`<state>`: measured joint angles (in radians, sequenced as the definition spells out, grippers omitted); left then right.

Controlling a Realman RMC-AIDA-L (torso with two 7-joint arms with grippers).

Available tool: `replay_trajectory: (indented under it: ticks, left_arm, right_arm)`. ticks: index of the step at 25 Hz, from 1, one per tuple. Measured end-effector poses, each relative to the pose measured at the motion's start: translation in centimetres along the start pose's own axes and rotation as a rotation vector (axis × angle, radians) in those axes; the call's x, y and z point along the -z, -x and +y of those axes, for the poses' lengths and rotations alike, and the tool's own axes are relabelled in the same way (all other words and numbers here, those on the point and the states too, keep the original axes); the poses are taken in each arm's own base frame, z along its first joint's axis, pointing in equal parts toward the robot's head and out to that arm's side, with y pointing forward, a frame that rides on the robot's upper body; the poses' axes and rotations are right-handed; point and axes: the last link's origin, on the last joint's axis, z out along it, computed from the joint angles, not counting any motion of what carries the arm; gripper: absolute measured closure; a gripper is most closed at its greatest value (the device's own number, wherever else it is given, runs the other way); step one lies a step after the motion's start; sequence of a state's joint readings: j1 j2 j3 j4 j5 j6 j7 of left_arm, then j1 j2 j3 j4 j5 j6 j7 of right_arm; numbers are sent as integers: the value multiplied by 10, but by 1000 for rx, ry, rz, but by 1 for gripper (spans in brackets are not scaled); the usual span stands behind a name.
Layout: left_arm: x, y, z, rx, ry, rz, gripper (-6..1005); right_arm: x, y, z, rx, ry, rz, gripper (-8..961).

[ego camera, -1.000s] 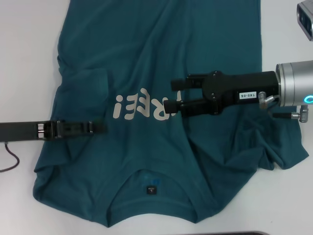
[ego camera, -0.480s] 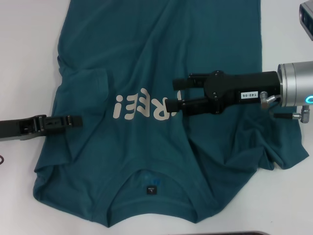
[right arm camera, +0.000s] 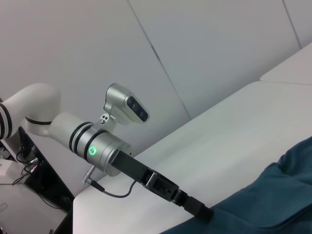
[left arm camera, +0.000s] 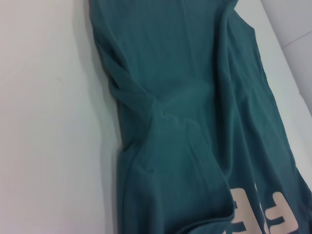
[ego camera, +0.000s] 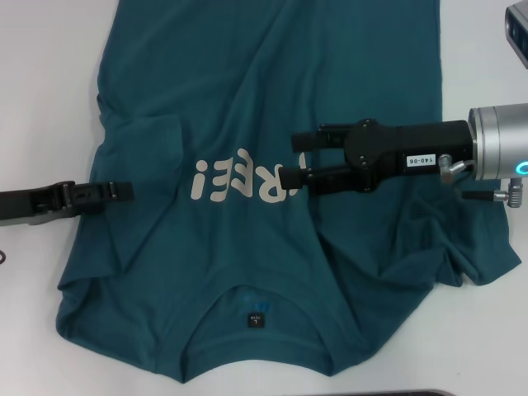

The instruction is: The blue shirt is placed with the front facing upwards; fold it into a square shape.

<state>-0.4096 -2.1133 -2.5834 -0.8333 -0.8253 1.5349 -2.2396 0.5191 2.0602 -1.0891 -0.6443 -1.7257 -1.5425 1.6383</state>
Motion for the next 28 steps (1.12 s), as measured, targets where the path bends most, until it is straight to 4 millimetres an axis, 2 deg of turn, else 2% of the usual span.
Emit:
replay_trajectory:
  ticks: [9, 22, 28]
  left_arm:
    - [3, -9, -3, -6, -31, 21, 148]
    - [-9, -10, 3, -30, -27, -12, 148]
    - [-6, -12, 0, -38, -43, -8, 147]
  right_arm:
    - [0, 1, 0, 2, 0, -1, 70]
    - [-1, 4, -1, 9, 3, 0, 71]
    - [-1, 4, -1, 10, 1, -1, 70]
